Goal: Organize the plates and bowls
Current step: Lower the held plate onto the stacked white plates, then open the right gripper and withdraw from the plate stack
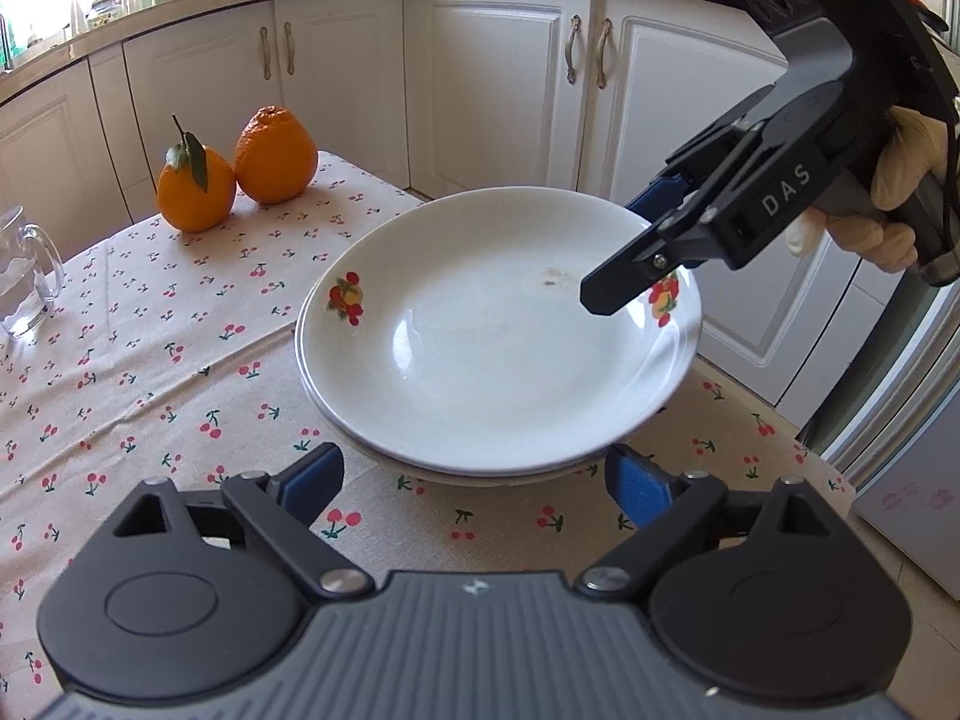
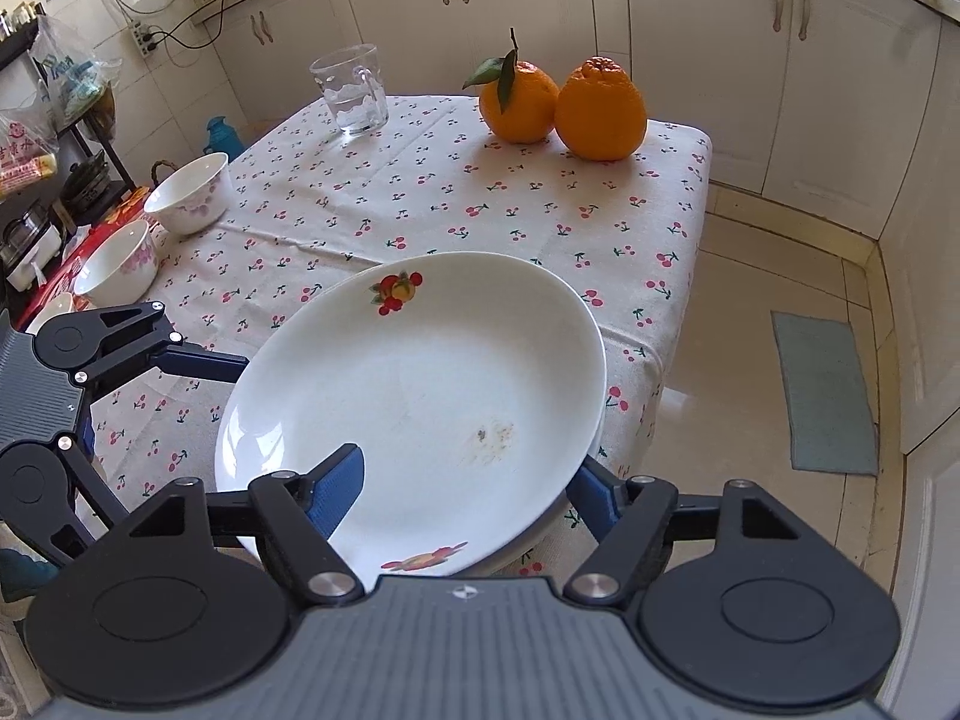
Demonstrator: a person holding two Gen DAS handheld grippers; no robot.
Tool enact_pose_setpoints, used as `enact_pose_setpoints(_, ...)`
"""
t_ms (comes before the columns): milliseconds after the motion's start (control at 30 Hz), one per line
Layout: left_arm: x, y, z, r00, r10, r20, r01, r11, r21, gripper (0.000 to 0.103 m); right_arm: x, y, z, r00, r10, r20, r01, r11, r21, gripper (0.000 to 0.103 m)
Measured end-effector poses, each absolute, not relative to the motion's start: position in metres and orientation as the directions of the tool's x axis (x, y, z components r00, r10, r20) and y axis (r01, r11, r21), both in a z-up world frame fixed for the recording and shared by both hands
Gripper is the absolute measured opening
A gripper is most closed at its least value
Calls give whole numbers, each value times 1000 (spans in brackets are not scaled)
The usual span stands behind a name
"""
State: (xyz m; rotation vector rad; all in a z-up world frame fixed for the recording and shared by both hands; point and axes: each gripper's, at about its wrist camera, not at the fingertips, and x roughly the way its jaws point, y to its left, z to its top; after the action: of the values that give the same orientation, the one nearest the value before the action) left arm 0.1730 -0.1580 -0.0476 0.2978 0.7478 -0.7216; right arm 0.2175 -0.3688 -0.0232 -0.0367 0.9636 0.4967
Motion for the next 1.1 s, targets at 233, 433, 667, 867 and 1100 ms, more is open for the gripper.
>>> enact_pose_setpoints(233,172,-158,-48,516,-483,-707,690,724,9,96,215,-367,-24,474,380,-794,-414,892,180,79)
enact_pose_setpoints(433,169,-158,-46,519,-484,-704,692,722,14,96,212,-366,-24,476,372,-797,-409,896,174,79)
enact_pose_setpoints(667,164,-159,-44,529,-481,-699,695,718,33,96,207,-364,-24,476,359,-803,-405,900,163,79)
enact_pose_setpoints(867,158,-157,-42,530,-483,-697,699,715,36,96,203,-364,-27,469,343,-814,-400,904,150,80)
enact_pose_setpoints(1100,151,-150,-33,552,-483,-680,688,724,45,96,187,-358,-16,503,367,-782,-421,895,150,92)
